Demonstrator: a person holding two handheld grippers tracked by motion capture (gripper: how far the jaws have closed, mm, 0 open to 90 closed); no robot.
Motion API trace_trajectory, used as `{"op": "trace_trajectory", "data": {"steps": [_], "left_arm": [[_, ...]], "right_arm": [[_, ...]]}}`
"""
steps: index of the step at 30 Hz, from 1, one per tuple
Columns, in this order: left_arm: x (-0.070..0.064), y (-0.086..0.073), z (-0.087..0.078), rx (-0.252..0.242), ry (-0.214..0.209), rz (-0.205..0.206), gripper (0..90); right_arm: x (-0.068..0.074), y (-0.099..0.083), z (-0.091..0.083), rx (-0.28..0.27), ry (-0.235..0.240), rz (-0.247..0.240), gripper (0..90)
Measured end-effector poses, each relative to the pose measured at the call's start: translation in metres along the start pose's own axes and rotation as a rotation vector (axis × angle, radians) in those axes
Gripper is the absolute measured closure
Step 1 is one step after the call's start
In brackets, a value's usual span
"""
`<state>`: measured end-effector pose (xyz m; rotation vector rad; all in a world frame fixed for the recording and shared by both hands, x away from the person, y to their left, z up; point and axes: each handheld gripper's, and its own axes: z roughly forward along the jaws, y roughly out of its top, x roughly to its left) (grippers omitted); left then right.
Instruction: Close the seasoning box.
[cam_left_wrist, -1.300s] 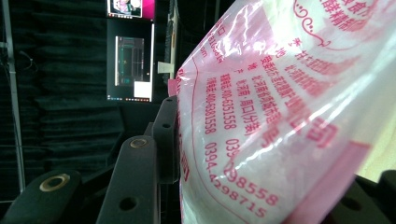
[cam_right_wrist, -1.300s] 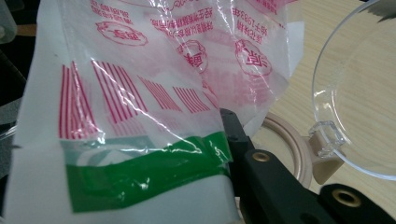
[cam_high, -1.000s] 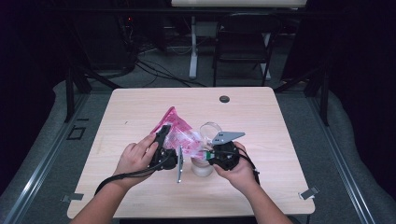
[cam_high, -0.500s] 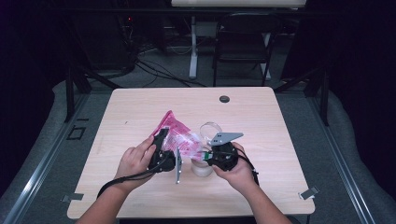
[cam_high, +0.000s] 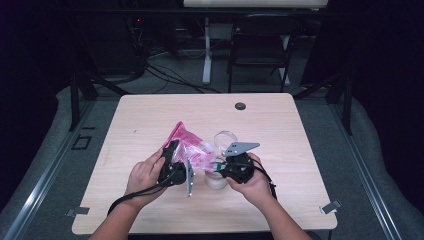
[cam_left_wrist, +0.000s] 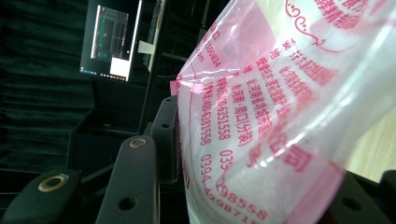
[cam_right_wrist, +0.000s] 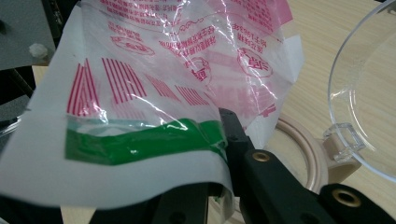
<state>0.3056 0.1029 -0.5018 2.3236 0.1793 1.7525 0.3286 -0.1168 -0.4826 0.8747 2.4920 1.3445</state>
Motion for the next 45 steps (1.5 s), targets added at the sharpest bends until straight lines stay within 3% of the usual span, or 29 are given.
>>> {"op": "trace_trajectory", "data": {"steps": [19,30,36,45], "left_arm": [[-0.018,-0.01,0.003,0.009,-0.057,-0.16,61.5],[-0.028,-0.017,0.007,-0.002,-0.146,-0.334,63.4],[-0.03,-0.018,0.009,0.0,-0.198,-0.362,67.6],[-0.031,-0.019,0.011,0.001,-0.24,-0.401,70.2]], "right_arm": [[0.003,0.001,0.001,-0.004,0.003,-0.012,90.0],[0.005,0.001,0.002,-0.017,0.004,-0.01,89.9],[0.006,0.001,0.002,-0.022,0.005,-0.012,89.7],[0.007,0.002,0.002,-0.024,0.002,-0.013,89.3]]}}
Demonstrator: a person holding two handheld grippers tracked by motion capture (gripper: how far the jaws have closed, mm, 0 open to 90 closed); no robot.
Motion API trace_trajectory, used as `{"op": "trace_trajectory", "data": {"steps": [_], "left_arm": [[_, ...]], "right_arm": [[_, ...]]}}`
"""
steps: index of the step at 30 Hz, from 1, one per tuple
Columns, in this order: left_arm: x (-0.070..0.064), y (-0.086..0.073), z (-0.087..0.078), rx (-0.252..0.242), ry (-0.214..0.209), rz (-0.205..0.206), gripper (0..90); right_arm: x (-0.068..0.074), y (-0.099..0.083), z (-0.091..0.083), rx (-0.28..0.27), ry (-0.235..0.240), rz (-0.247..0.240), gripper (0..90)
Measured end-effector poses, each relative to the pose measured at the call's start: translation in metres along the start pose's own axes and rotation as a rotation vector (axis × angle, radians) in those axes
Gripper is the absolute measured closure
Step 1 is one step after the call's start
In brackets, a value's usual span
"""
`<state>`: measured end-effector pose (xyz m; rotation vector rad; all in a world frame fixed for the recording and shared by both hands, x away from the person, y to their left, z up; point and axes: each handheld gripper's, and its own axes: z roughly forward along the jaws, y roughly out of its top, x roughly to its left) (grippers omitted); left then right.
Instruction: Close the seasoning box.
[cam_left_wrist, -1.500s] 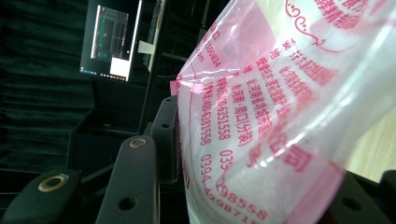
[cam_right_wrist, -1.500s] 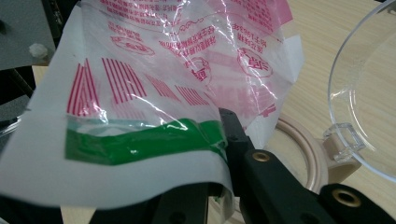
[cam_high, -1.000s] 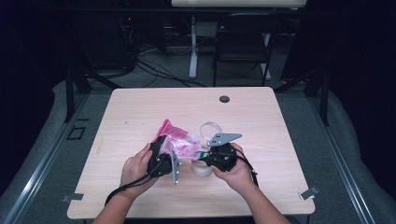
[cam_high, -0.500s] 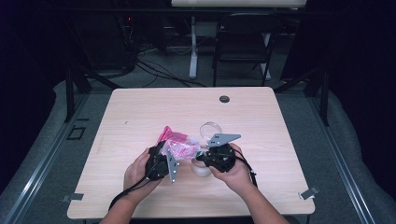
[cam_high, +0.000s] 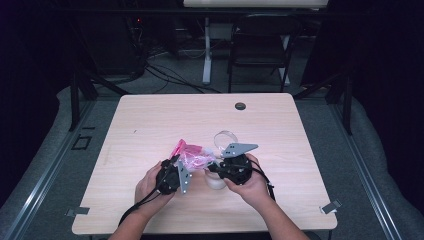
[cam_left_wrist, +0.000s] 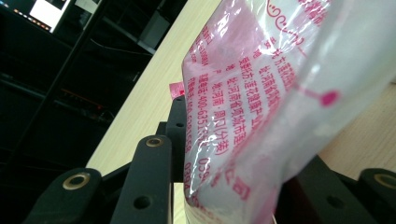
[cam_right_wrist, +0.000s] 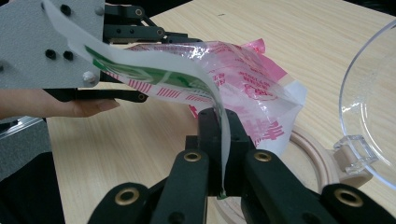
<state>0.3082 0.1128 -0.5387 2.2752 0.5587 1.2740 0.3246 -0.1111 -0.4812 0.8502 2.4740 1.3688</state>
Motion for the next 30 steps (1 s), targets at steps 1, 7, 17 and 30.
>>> {"op": "trace_trajectory", "data": {"steps": [1,7,17,30], "left_arm": [[0.0,0.0,0.0,0.004,-0.003,-0.003,70.3],[-0.001,-0.001,0.003,0.011,-0.031,-0.018,71.2],[0.0,-0.004,0.007,0.018,-0.104,-0.097,72.0],[-0.003,-0.008,0.015,0.03,-0.179,-0.149,73.9]], "right_arm": [[0.0,0.0,0.0,0.0,0.0,0.0,89.2],[0.0,0.0,0.0,-0.001,-0.001,0.003,88.7],[0.0,0.001,0.0,-0.011,0.005,0.006,85.6],[0.0,0.001,0.0,-0.033,0.015,0.021,71.7]]}}
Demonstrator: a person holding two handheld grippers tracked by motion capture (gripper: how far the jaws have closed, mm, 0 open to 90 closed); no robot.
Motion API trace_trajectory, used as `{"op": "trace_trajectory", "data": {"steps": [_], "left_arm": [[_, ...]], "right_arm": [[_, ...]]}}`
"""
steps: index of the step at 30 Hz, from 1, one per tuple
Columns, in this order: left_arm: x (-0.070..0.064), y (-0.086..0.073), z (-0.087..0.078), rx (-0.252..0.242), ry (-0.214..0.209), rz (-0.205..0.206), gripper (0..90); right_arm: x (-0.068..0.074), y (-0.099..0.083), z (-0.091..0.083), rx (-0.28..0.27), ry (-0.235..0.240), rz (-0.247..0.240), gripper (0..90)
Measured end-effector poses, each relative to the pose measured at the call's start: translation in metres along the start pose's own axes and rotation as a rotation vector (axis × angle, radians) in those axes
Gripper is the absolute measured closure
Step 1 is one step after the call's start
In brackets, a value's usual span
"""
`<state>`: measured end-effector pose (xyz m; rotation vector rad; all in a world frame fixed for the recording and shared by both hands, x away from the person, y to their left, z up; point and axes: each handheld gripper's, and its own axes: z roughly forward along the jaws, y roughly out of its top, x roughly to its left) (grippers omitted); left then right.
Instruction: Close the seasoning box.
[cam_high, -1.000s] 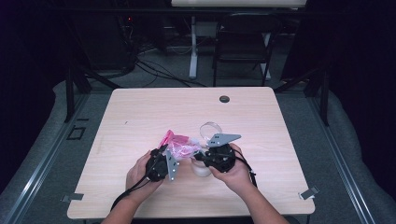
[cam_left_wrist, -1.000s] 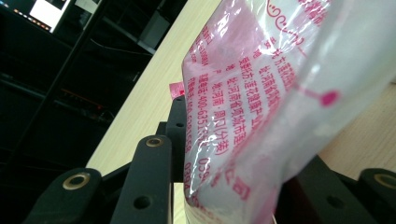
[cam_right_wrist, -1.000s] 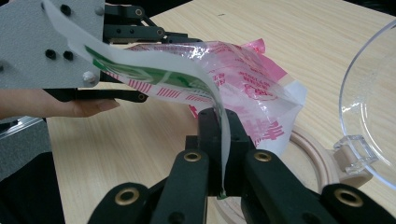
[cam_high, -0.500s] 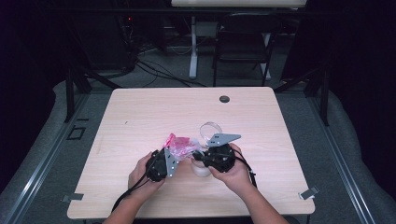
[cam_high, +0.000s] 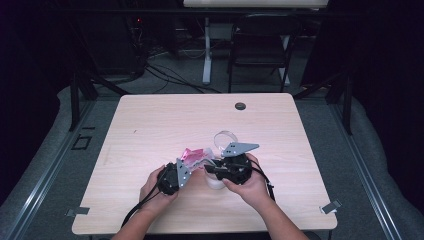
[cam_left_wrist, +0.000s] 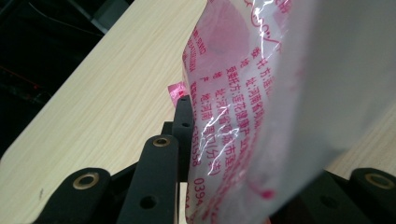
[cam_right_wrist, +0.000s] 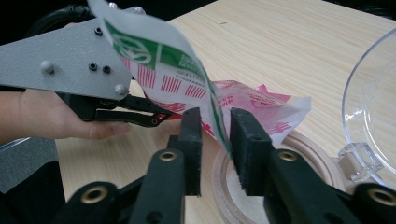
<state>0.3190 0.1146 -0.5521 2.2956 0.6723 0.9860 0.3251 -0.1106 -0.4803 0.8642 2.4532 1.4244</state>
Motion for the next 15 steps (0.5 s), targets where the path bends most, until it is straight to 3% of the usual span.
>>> {"op": "trace_trajectory", "data": {"steps": [10,15], "left_arm": [[0.0055,-0.0066,0.0066,0.008,-0.061,-0.092,74.4],[0.0086,-0.009,0.0077,-0.001,-0.081,-0.132,75.1]], "right_arm": [[-0.0029,0.0026,-0.0037,-0.024,-0.012,0.017,53.8],[-0.0025,0.0035,-0.005,-0.027,-0.014,0.006,50.9]]}}
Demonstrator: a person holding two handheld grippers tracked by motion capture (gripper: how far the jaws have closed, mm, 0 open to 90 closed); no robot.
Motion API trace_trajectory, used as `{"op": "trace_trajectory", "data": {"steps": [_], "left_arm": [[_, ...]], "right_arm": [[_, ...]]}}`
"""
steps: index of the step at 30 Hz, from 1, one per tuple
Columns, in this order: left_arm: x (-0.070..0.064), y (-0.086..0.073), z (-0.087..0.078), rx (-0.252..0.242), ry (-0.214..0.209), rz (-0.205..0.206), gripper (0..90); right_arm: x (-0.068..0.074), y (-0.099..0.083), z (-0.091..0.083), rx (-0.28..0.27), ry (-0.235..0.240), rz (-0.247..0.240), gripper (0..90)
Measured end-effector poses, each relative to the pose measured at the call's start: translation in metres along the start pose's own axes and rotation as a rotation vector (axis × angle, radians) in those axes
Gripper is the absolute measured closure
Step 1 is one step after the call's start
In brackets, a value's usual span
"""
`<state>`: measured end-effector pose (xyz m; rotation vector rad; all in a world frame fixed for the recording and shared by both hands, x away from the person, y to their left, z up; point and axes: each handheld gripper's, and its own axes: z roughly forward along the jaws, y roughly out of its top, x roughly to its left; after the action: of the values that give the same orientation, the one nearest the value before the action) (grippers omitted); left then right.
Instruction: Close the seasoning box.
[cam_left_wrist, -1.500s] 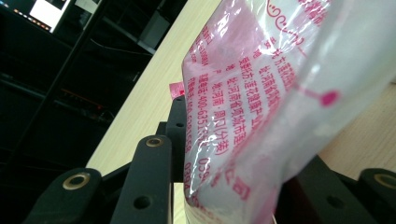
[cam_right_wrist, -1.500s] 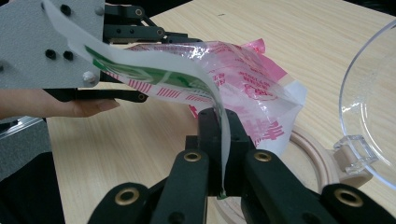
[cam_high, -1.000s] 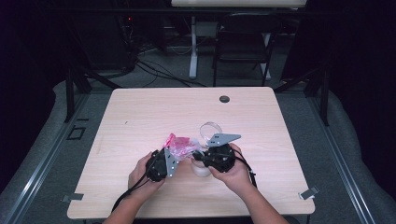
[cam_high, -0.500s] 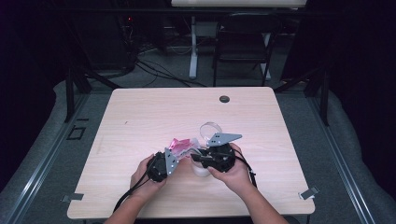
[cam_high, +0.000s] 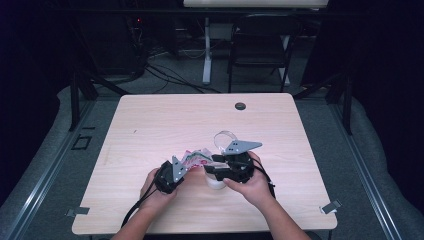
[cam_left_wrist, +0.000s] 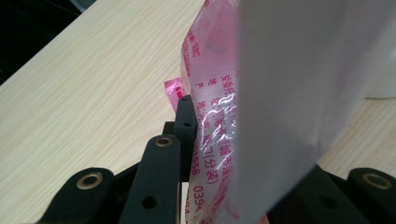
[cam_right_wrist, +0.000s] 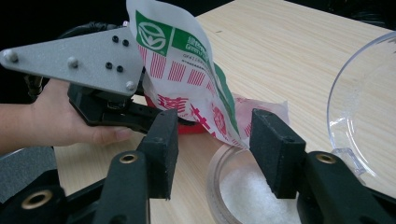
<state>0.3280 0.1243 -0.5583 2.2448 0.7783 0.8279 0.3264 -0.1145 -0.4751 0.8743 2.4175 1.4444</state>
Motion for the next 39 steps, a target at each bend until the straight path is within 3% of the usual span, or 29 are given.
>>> {"op": "trace_trajectory", "data": {"steps": [4,8,21,25,34,39], "left_arm": [[0.003,-0.001,0.0,0.0,-0.01,-0.011,75.7],[0.006,-0.002,0.0,-0.01,-0.024,-0.047,76.0],[0.034,-0.011,-0.004,-0.041,-0.09,-0.255,80.0],[0.041,-0.013,-0.008,-0.054,-0.069,-0.289,80.2],[0.068,-0.026,-0.02,-0.082,-0.003,-0.427,80.2],[0.082,-0.035,-0.025,-0.067,0.05,-0.46,80.2]], "right_arm": [[0.001,0.001,-0.001,-0.013,-0.01,-0.008,48.1],[0.001,0.002,-0.004,-0.04,-0.035,-0.017,46.5],[-0.005,0.001,-0.007,-0.053,-0.044,0.014,46.3],[-0.006,0.001,-0.006,-0.047,-0.046,0.014,46.3],[-0.008,0.0,-0.006,-0.045,-0.055,0.016,47.0],[-0.008,0.0,-0.007,-0.06,-0.06,0.019,47.9]]}}
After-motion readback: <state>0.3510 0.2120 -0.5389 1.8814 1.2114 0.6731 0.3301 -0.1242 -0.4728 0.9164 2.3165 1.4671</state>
